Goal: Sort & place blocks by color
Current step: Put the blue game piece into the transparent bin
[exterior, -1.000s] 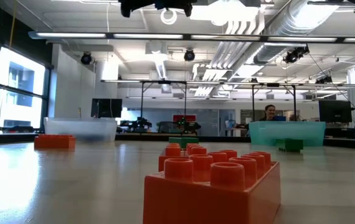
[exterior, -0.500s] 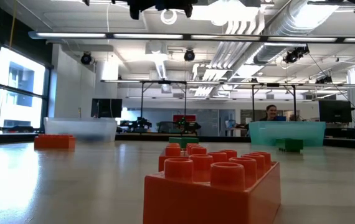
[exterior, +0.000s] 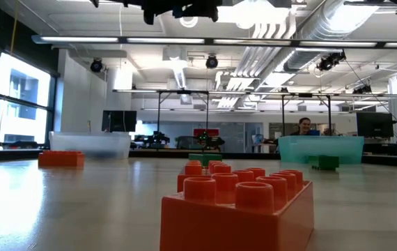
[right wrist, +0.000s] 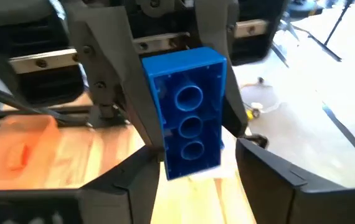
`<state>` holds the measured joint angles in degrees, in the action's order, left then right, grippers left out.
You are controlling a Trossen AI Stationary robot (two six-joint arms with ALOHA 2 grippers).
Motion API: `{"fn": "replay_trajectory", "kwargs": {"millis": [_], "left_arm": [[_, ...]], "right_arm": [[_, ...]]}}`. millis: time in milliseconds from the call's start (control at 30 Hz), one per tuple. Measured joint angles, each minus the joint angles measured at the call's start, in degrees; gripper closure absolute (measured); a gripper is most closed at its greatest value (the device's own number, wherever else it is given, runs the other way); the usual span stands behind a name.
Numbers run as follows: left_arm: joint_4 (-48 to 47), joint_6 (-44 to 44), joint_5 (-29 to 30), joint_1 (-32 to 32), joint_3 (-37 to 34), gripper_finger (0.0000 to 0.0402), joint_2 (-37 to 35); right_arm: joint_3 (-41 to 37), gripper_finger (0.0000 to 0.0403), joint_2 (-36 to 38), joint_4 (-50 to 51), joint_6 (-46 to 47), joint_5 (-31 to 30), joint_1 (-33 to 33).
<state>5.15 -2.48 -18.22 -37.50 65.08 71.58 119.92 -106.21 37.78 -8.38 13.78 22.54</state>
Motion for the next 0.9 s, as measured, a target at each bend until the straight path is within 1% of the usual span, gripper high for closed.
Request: {"fn": "replay_trajectory", "kwargs": {"millis": [67, 200, 267, 367, 533, 700, 800, 900], "left_arm": [[-2.76, -1.86, 0.97, -0.13, 0.0, 0.0293, -0.27], [-8.57, -4.02, 1.1, -1.03, 0.11, 0.0293, -0.38], [-13.68, -5.59, 1.43, -1.87, 0.07, 0.0293, -0.39], [-21.28, -8.95, 4.16, -2.68, -0.1, 0.0293, -0.12], [-32.94, -15.08, 10.96, -4.04, -0.09, 0.0293, -0.21], [-42.5, -18.07, 15.57, -6.04, -0.09, 0.0293, -0.21], [-45.63, -18.7, 17.73, -7.59, -0.87, 0.0293, -0.21], [-46.32, -17.39, 18.02, -9.4, -3.6, 0.0293, -0.21]], "right_arm": [[-0.06, 0.0196, -0.13, 1.1, -0.36, -1.76, -0.3], [-0.09, 0.0179, -0.13, 3.42, -0.67, -5.92, -0.98], [-0.11, 0.0174, -0.13, 3.82, -0.59, -8.0, -1.35], [0.0, 0.0172, 0.13, 4.61, -0.22, -10.27, -1.83], [0.0, 0.0171, 0.02, 5.91, 2.14, -10.38, -2.29], [0.0, 0.0171, 0.02, 7.97, 5.97, -10.4, -2.33], [0.0, 0.0171, 0.02, 10.53, 8.71, -10.42, -2.33], [0.0, 0.0171, 0.02, 13.88, 11.36, -10.38, -2.33]]}}
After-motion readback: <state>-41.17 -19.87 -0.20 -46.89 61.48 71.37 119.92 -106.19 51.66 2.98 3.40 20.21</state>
